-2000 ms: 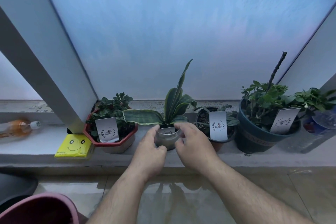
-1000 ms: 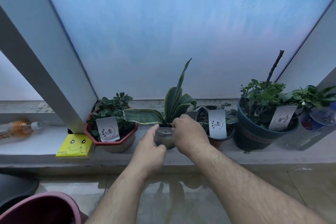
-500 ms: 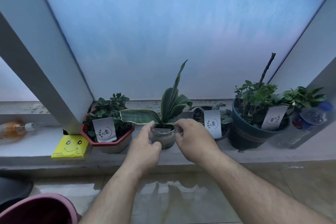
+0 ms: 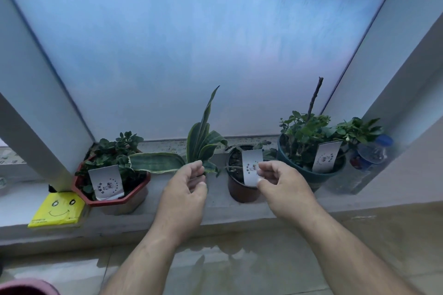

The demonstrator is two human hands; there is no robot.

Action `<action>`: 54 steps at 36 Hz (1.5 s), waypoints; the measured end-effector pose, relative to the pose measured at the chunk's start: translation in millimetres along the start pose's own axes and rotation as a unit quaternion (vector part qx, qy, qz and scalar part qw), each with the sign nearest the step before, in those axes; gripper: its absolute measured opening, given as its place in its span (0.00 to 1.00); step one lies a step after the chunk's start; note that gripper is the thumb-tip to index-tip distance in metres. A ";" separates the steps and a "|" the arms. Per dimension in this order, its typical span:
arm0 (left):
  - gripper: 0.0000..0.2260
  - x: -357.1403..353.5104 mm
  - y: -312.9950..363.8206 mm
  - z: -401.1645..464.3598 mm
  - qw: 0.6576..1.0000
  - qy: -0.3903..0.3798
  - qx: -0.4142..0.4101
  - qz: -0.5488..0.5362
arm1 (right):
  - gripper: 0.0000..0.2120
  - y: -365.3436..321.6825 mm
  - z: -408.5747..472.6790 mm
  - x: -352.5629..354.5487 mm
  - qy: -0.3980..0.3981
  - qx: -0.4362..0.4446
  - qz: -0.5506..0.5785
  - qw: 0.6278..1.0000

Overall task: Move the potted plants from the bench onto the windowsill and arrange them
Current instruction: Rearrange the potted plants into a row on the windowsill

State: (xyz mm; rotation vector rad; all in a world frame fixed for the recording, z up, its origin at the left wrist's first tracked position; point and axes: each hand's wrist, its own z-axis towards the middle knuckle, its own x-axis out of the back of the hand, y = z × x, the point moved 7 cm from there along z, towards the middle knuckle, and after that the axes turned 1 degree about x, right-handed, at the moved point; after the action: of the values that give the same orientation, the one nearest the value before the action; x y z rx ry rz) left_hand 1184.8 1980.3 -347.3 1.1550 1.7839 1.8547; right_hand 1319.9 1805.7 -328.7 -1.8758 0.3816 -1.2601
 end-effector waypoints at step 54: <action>0.30 -112.7 -1.0 10.2 0.986 -0.112 -0.005 0.120 | 0.25 45.3 42.1 1.1 -0.063 -0.082 0.040 0.994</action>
State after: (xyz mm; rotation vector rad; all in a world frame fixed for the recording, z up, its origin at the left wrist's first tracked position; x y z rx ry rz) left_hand 1262.0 1907.2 -385.9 1.5669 1.5666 1.7716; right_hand 1365.6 1796.6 -369.4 -2.0449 0.5003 -1.0793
